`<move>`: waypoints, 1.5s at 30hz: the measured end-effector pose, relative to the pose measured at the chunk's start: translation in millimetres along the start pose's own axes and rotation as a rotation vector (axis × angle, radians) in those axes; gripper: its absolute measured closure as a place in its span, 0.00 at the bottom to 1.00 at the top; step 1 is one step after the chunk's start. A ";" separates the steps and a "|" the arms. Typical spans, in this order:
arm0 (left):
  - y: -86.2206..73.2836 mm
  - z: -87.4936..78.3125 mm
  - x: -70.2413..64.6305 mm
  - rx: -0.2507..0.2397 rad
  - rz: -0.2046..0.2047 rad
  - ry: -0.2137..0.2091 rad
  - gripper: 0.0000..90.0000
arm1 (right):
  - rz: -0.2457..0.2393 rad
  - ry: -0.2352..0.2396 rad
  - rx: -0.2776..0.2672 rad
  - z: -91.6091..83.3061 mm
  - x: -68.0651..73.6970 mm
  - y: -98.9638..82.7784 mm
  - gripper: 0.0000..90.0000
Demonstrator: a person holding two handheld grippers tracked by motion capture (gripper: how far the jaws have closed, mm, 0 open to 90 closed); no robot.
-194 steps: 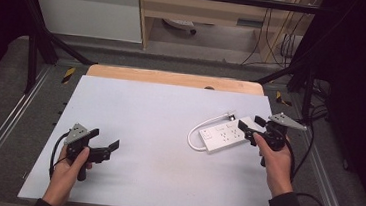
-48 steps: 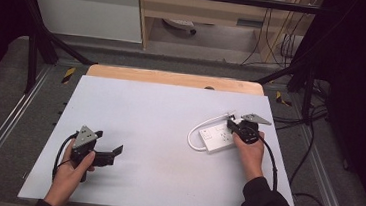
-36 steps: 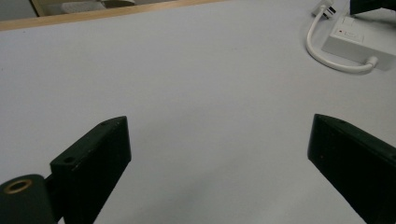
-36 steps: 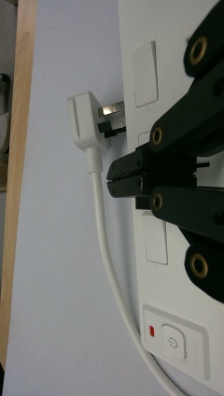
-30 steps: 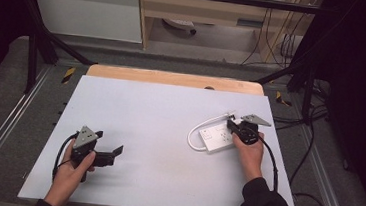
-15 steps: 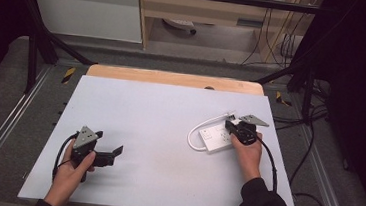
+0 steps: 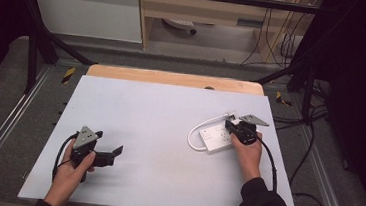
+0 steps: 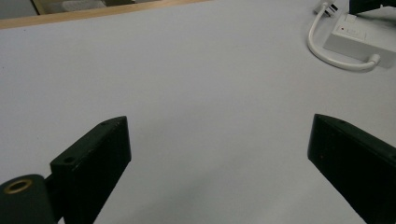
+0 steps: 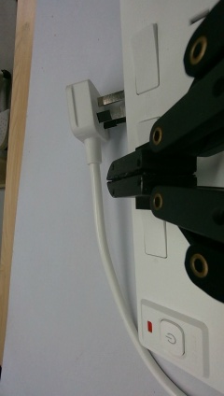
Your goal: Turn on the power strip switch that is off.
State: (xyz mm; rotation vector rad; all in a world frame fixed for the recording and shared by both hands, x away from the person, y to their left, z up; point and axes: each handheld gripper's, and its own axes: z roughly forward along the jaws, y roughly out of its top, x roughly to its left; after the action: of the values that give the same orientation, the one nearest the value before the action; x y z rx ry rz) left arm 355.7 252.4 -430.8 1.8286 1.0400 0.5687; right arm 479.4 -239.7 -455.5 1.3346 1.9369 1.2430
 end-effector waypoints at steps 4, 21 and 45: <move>0.0 -0.1 0.2 0.000 0.000 0.001 0.07 | 0.002 0.002 0.004 0.4 0.0 0.7 1.00; -0.2 -0.3 0.9 0.002 -0.003 0.001 0.07 | 0.013 -0.001 0.005 0.9 -2.7 2.5 1.00; -1.7 -4.2 2.5 -0.008 -0.029 0.006 0.07 | 0.044 0.016 -0.057 -16.3 -5.5 16.4 1.00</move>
State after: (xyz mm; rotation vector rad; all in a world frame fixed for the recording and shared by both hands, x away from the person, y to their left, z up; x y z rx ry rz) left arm 353.2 256.9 -430.4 1.8026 1.0654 0.5610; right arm 476.7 -249.5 -434.0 1.3491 1.8775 1.3239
